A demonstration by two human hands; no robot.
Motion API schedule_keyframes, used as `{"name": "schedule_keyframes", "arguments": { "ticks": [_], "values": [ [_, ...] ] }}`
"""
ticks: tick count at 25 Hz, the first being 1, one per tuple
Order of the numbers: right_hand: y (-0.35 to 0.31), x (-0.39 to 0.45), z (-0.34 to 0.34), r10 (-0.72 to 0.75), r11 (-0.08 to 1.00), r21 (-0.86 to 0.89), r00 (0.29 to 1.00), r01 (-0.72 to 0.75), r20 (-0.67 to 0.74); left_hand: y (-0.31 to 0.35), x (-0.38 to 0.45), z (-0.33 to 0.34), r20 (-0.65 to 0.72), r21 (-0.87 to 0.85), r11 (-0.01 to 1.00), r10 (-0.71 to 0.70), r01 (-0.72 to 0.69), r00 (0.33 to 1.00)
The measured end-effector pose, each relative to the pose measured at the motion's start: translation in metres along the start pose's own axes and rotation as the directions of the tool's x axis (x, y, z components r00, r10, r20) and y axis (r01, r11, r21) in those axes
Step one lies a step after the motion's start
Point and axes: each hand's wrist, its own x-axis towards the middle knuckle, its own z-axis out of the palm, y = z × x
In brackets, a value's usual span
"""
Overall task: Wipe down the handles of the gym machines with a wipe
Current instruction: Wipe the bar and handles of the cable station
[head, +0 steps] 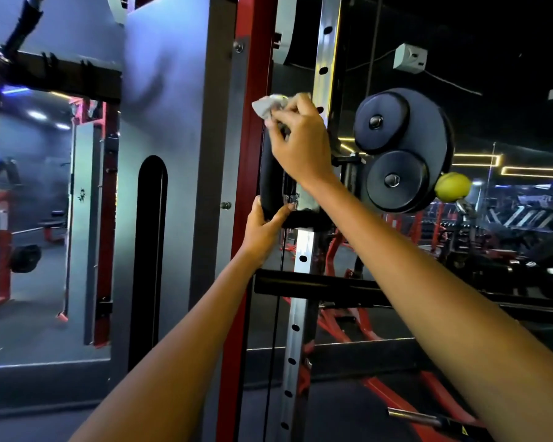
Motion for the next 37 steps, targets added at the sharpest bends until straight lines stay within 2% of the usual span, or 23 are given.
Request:
{"name": "schedule_keyframes", "arguments": {
  "ticks": [2, 4, 6, 7, 10, 12, 19, 21, 23, 25, 27, 29, 31, 33, 35, 37],
  "values": [
    [0.002, -0.026, -0.003, -0.026, 0.999, 0.039, 0.999, 0.024, 0.031, -0.001, 0.001, -0.001, -0.004, 0.014, 1.0, 0.008, -0.008, 1.0],
    [0.002, -0.049, -0.01, -0.072, 0.994, 0.088, 0.988, 0.061, 0.134, -0.002, 0.0, -0.001, -0.009, -0.002, 1.0, 0.006, -0.006, 1.0],
    [0.004, -0.048, -0.02, -0.071, 0.987, 0.16, 0.968, 0.032, 0.239, -0.004, 0.0, 0.001, -0.032, -0.018, 1.0, -0.005, 0.005, 0.999],
    [0.005, -0.039, -0.023, -0.038, 0.983, 0.183, 0.968, -0.009, 0.248, -0.005, -0.001, 0.002, -0.049, -0.007, 1.0, -0.009, 0.009, 0.999],
    [0.012, 0.007, -0.022, 0.108, 0.965, 0.225, 0.985, -0.138, 0.137, -0.006, -0.001, 0.005, -0.09, 0.019, 1.0, -0.019, 0.021, 0.996],
    [0.012, 0.021, -0.015, 0.132, 0.959, 0.227, 0.977, -0.168, 0.167, -0.004, -0.001, 0.006, -0.097, 0.013, 0.999, -0.031, 0.032, 0.995],
    [0.002, -0.033, -0.025, -0.001, 0.972, 0.21, 0.896, -0.103, 0.445, 0.002, -0.007, 0.005, -0.029, -0.017, 1.0, -0.018, 0.017, 0.999],
    [0.003, -0.014, -0.023, 0.041, 0.975, 0.186, 0.923, -0.121, 0.383, 0.002, -0.007, 0.003, -0.02, 0.005, 0.999, -0.042, 0.042, 0.999],
    [0.006, 0.01, -0.016, 0.134, 0.97, 0.174, 0.972, -0.168, 0.19, 0.003, -0.008, 0.001, -0.005, 0.01, 0.998, -0.063, 0.063, 0.998],
    [0.007, 0.016, -0.009, 0.142, 0.974, 0.163, 0.985, -0.157, 0.099, 0.006, -0.008, -0.001, 0.021, -0.003, 0.997, -0.083, 0.083, 0.996],
    [0.01, 0.001, -0.006, 0.079, 0.984, 0.149, 0.987, -0.1, 0.142, 0.01, -0.009, -0.004, 0.056, -0.055, 0.991, -0.115, 0.118, 0.992],
    [0.011, -0.021, -0.011, 0.03, 0.978, 0.197, 0.976, -0.073, 0.216, 0.011, -0.01, -0.009, 0.097, -0.182, 0.967, -0.161, 0.177, 0.982],
    [0.012, -0.037, -0.016, 0.012, 0.963, 0.255, 0.961, -0.086, 0.275, 0.012, -0.011, -0.016, 0.125, -0.348, 0.905, -0.214, 0.244, 0.969],
    [0.011, -0.046, -0.018, -0.01, 0.955, 0.285, 0.95, -0.084, 0.314, 0.014, -0.007, -0.025, 0.167, -0.428, 0.848, -0.267, 0.314, 0.949],
    [0.012, -0.052, -0.021, -0.051, 0.947, 0.313, 0.931, -0.069, 0.36, 0.017, -0.002, -0.029, 0.194, -0.364, 0.865, -0.292, 0.345, 0.936],
    [0.016, -0.058, -0.026, -0.081, 0.934, 0.35, 0.904, -0.079, 0.42, 0.022, 0.005, -0.03, 0.13, -0.237, 0.931, -0.253, 0.278, 0.959]
  ]
}}
